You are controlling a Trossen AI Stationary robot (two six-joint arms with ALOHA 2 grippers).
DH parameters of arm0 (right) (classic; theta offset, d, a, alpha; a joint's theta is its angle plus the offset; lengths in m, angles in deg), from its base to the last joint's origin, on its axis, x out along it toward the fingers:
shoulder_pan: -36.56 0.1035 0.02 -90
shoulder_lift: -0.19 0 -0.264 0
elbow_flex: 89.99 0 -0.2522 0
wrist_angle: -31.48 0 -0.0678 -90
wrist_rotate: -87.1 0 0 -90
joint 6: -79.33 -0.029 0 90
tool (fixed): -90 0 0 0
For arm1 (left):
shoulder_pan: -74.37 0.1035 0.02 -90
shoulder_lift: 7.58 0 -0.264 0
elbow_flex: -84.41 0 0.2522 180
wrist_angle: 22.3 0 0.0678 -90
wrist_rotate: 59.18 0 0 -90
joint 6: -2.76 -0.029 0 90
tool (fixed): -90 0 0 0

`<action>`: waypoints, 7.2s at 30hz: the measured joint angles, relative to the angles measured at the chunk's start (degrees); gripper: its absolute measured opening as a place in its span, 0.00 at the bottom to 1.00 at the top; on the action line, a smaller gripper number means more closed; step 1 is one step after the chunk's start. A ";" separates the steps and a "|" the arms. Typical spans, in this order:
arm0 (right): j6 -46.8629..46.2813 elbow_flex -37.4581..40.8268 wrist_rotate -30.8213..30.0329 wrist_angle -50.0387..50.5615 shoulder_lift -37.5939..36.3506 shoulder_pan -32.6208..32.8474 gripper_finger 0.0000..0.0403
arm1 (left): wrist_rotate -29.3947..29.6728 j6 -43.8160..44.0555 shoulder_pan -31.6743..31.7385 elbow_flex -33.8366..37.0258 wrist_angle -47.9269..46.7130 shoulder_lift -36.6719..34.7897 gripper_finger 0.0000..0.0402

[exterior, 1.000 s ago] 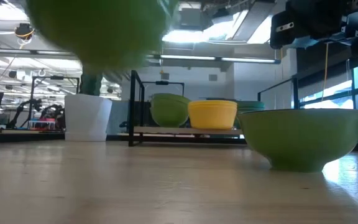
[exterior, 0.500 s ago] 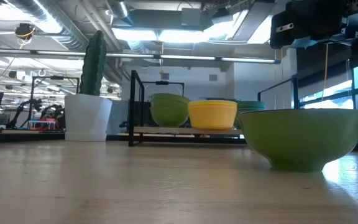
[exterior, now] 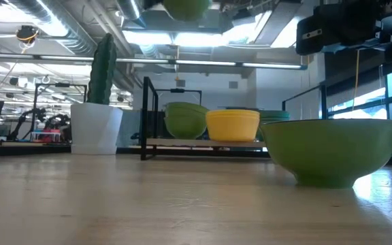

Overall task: Pick & Place Mini bowls
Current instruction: Stack the red patterned bowl on top of the red patterned bowl on the shelf, then stack the yellow bowl on top of the yellow bowl on the shelf

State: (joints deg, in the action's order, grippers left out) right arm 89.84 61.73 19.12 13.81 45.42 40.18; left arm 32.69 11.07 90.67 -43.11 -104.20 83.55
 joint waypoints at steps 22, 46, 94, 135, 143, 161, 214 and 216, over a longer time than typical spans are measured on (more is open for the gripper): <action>-2.51 0.00 0.02 6.04 0.04 0.00 0.02 | -4.32 -10.98 19.38 -20.00 -16.08 31.19 0.01; -4.29 0.00 0.02 6.00 0.04 0.00 0.02 | -2.93 -13.55 19.47 -20.02 -15.27 39.17 0.01; -6.74 0.00 0.02 7.46 0.04 0.07 0.02 | 0.31 -18.78 16.06 -20.97 -21.83 28.30 0.46; -8.57 0.00 0.02 -1.34 9.51 0.09 0.02 | -26.97 1.28 18.66 94.62 62.53 -70.56 0.00; -9.00 0.00 0.04 0.12 9.49 0.13 0.02 | -27.02 1.56 14.61 97.15 61.98 -75.71 0.00; -9.31 0.00 -0.04 -0.59 9.81 3.34 0.02 | -23.33 7.05 1.54 106.20 66.69 -82.35 0.01; -7.03 0.00 -7.48 0.50 9.81 3.30 0.02 | 12.74 21.13 -51.14 73.89 34.42 -35.97 0.01; -7.15 0.00 -7.48 0.90 9.81 3.30 0.02 | 8.88 21.46 -52.07 72.41 34.47 -31.76 0.01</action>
State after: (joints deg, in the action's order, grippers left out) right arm 82.68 61.73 11.64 14.70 55.23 43.48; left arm 41.57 32.53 38.60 29.30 -69.73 51.79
